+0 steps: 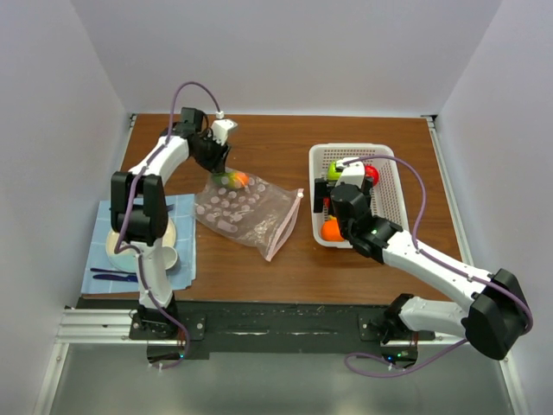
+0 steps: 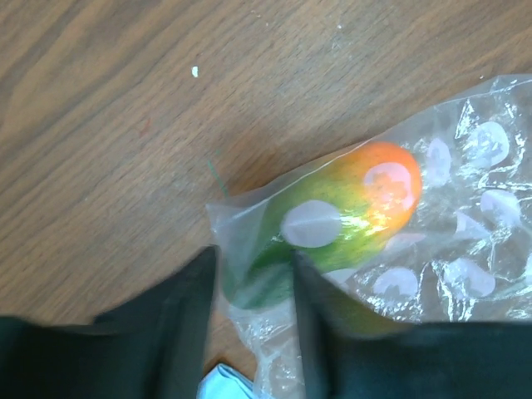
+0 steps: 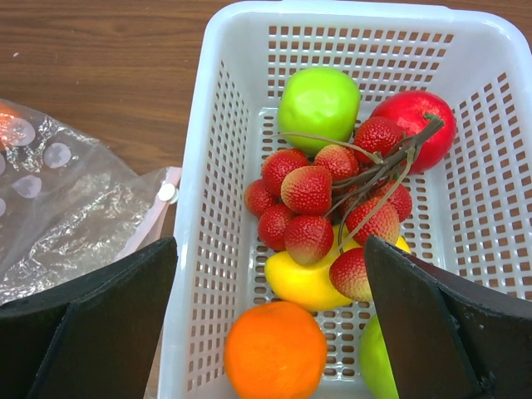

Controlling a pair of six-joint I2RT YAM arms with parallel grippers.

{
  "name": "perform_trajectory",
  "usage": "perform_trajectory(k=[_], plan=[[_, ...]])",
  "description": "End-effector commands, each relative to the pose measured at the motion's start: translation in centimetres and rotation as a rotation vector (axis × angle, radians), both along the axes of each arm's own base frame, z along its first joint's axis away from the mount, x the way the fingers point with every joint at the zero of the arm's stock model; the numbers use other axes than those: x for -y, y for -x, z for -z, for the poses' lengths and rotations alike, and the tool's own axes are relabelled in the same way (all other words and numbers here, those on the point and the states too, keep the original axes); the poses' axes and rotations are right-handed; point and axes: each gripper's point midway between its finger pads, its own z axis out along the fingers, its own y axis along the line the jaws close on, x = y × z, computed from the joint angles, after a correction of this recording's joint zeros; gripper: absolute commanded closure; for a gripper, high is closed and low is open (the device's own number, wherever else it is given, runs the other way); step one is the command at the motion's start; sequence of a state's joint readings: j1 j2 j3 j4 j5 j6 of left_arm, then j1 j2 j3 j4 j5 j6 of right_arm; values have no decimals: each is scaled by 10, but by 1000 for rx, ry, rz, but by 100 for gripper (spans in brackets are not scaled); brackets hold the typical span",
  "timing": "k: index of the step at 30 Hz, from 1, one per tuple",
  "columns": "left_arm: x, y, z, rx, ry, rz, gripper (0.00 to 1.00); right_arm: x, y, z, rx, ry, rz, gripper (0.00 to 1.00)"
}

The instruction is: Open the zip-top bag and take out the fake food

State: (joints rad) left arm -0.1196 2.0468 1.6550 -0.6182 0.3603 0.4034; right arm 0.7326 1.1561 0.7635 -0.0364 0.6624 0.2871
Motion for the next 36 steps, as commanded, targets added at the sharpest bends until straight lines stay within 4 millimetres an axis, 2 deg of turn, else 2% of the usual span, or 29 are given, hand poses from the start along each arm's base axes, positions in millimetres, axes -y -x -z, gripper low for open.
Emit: perform_trajectory(k=[1, 2, 3, 6, 18, 19, 23, 24, 26, 30, 36], plan=[[6, -12, -14, 36, 39, 10, 66, -2, 0, -13, 41, -33, -4, 1], [6, -12, -15, 36, 41, 11, 73, -1, 0, -13, 41, -33, -2, 1], [6, -13, -17, 41, 40, 12, 86, -1, 0, -13, 41, -33, -3, 1], [6, -14, -22, 46, 40, 11, 100, -2, 0, -12, 40, -34, -6, 1], [11, 1, -61, 67, 75, 39, 100, -9, 4, -5, 18, -48, -50, 1], [14, 7, -68, 54, 93, 47, 100, -13, 1, -10, 37, -68, -62, 1], [28, 16, -120, 94, 128, 75, 100, -22, 1, 2, 15, -66, -94, 1], [36, 21, -127, 100, 125, 97, 100, -25, 1, 4, 8, -69, -100, 1], [40, 31, -143, 118, 98, 101, 100, -29, 1, 13, -14, -59, -111, 1], [53, 50, -155, 117, 81, 138, 100, -37, 2, 17, -26, -57, -128, 1], [48, 54, -155, 110, 42, 135, 100, -44, 2, 18, -33, -57, -146, 1]])
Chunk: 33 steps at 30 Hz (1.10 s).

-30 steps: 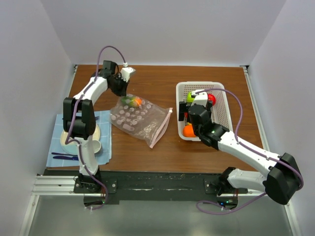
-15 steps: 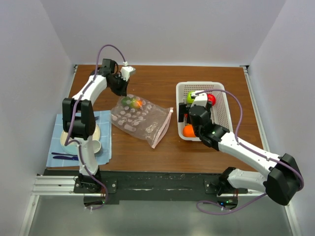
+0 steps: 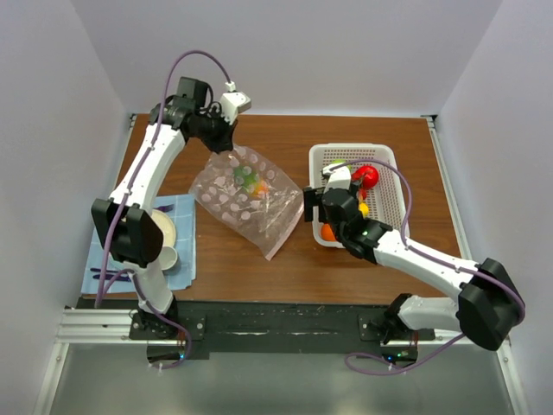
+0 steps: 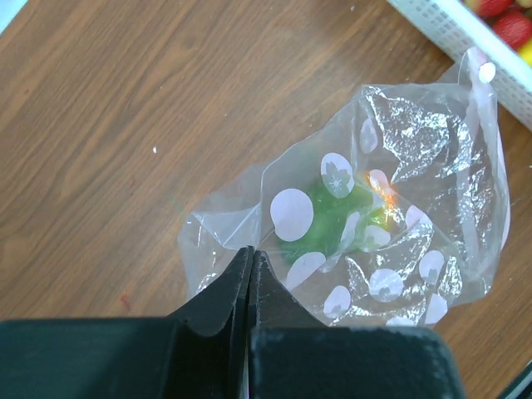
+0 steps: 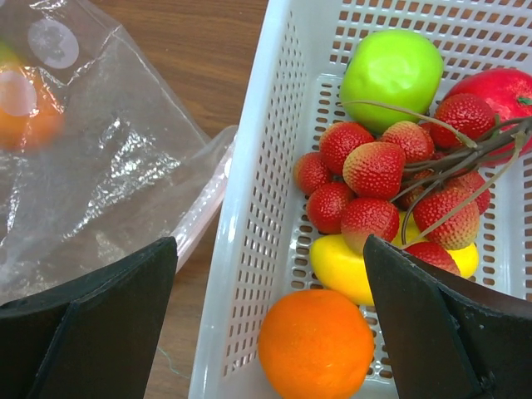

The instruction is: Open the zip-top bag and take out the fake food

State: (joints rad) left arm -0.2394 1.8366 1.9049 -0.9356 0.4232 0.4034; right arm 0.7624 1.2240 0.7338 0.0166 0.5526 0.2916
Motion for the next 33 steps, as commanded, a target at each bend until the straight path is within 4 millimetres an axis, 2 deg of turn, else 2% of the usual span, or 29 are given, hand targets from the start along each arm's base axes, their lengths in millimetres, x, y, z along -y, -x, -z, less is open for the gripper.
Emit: perform_trajectory(k=[1, 8, 11, 14, 15, 17, 18, 20, 21, 25, 29, 31, 33], plan=[[-12, 5, -2, -20, -37, -24, 100, -13, -4, -10, 27, -47, -22, 1], [-19, 2, -6, 3, -78, -34, 100, -22, -3, -7, 16, -37, -46, 1], [-25, -1, 0, 14, -112, -44, 100, -26, -2, 0, 1, -15, -62, 1], [-42, -7, 32, 8, -208, -82, 100, -31, 3, 9, -20, 2, -92, 1], [-54, -11, 53, 6, -273, -120, 100, -38, 6, 11, -18, 4, -117, 1], [-65, -16, 74, 13, -338, -137, 100, -45, 13, 18, -19, 37, -157, 1], [-76, -20, 93, 9, -396, -167, 100, -55, 19, 21, -15, 43, -192, 1], [-82, -24, 109, 3, -438, -172, 100, -66, 27, 27, -14, 61, -250, 1], [-88, -27, 122, -8, -474, -185, 100, -78, 32, 26, 0, 54, -288, 1], [-99, -41, 144, 3, -551, -203, 100, -96, 39, 43, -25, 57, -354, 1], [-114, -64, 167, 43, -656, -238, 100, -102, 37, 43, -21, 61, -361, 1], [-121, -73, 166, 65, -699, -265, 95, -104, 36, 40, -16, 64, -364, 2], [-119, -83, 166, 73, -697, -274, 84, -104, 35, 41, -20, 73, -364, 2]])
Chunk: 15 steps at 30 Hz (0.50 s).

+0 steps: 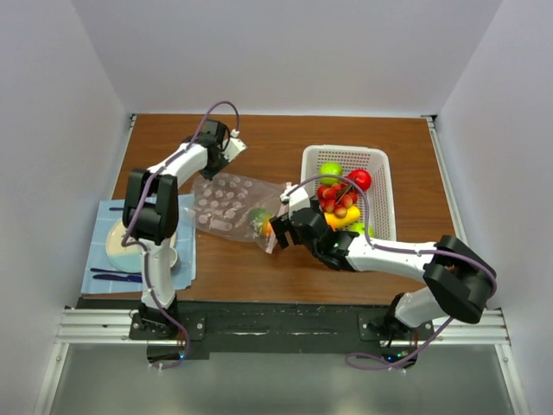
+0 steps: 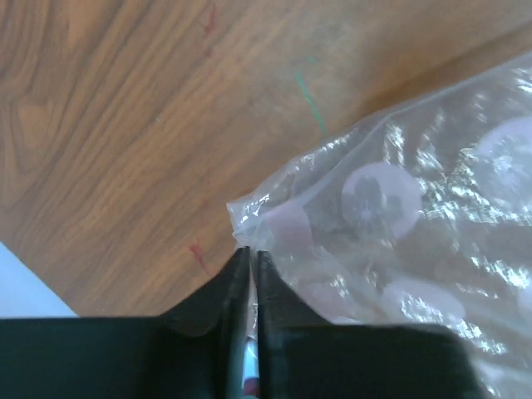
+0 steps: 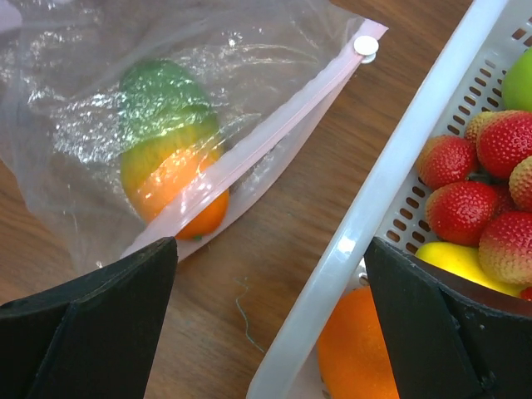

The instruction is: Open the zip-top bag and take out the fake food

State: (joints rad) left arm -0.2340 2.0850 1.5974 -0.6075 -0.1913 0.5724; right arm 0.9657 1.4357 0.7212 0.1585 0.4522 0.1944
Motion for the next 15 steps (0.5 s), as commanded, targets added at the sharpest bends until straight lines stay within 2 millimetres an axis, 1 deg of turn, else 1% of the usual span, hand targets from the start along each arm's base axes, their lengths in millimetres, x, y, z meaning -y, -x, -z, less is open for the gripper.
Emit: perform_trajectory(k=[1, 2, 3, 4, 5, 7, 8, 9, 10, 11, 12, 13, 14, 15], plan=[[-9, -42, -22, 137, -71, -30, 78, -16, -6, -19, 39, -46, -30, 2], [-7, -47, -27, 147, -62, -34, 65, -13, -8, -17, 41, -32, -11, 2], [-4, -49, -30, 152, -46, -39, 59, -11, -8, -14, 32, -14, -2, 2], [-2, -51, -34, 155, -34, -40, 55, -10, -9, -16, 34, -11, 10, 3], [3, -54, -44, 161, -9, -38, 50, -7, -10, -14, 33, 2, 26, 3], [8, -52, -59, 165, 31, -51, 42, 5, -14, -13, 46, 32, 85, 4], [14, -55, -73, 188, 66, -44, 27, 11, -15, -11, 45, 52, 110, 4], [18, -55, -82, 199, 96, -50, 14, 21, -19, -12, 69, 78, 163, 4], [21, -51, -97, 206, 120, -49, 0, 26, -22, -13, 79, 96, 184, 4], [29, -52, -113, 222, 171, -33, 0, 30, -23, -13, 84, 115, 203, 4], [35, -48, -123, 222, 215, -41, 0, 34, -26, -16, 92, 120, 226, 4], [39, -35, -136, 201, 251, -32, 0, 39, -28, -18, 102, 123, 261, 4], [55, -27, -146, 178, 337, 11, 0, 45, -30, -19, 103, 132, 287, 4], [64, -16, -150, 151, 389, 21, 0, 48, -30, -25, 112, 120, 303, 4]])
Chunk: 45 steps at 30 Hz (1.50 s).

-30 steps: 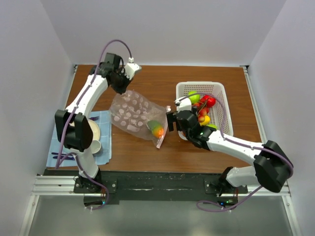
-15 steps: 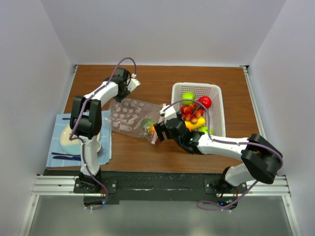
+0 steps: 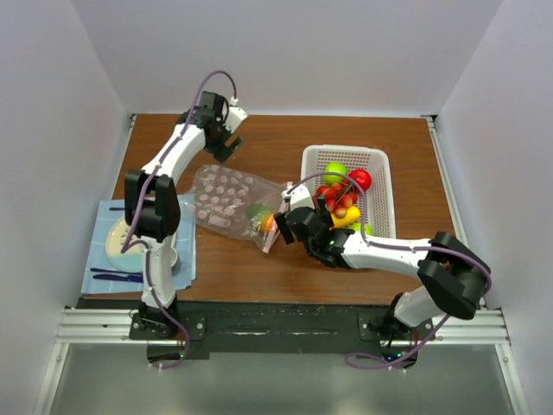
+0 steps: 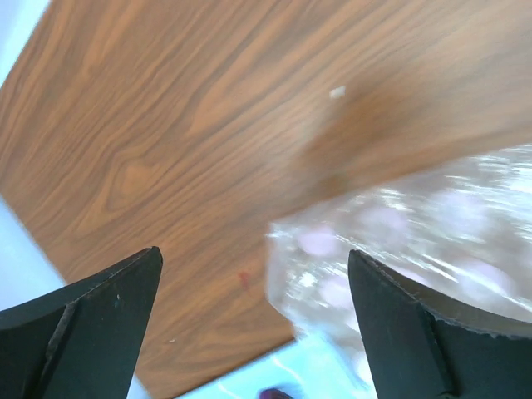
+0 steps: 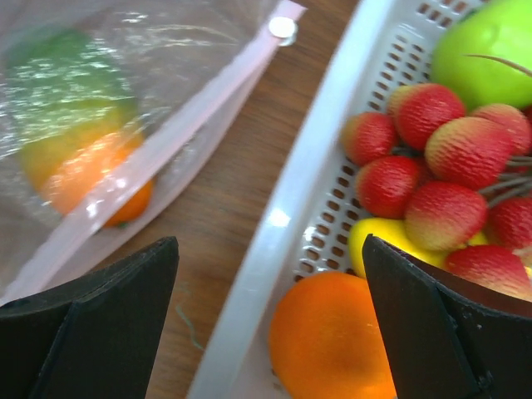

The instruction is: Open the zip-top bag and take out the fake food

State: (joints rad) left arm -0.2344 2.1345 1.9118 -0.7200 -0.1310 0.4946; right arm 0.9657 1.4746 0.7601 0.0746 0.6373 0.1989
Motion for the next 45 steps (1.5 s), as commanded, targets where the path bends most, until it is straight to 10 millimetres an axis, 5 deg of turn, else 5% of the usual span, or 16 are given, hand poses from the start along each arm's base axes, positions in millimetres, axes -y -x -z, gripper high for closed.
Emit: perform_trajectory(k=[1, 4, 6, 11, 14, 17, 24, 32, 45], plan=[[46, 51, -91, 1, 292, 102, 0, 24, -18, -32, 97, -6, 174, 4], [68, 96, -78, -96, 359, 192, 0, 29, -20, -50, 131, -25, 180, 6], [79, 130, -45, -212, 385, 229, 0, 13, -15, -65, 143, -72, 120, 8], [82, 171, 17, -343, 341, 248, 0, -66, 18, -99, 84, -342, -229, 17], [84, 172, 37, -366, 320, 244, 0, -89, 28, -93, 44, -393, -314, 23], [85, 165, 50, -360, 289, 241, 0, -101, 33, -63, -21, -372, -356, 27], [73, 147, 77, -340, 181, 216, 0, -93, 25, -16, -66, -271, -307, 28], [58, 136, 99, -303, 65, 213, 0, -91, 13, -7, -50, -226, -306, 25], [52, 149, 108, -312, 3, 281, 0, -121, -18, 11, -54, -222, -316, 18]])
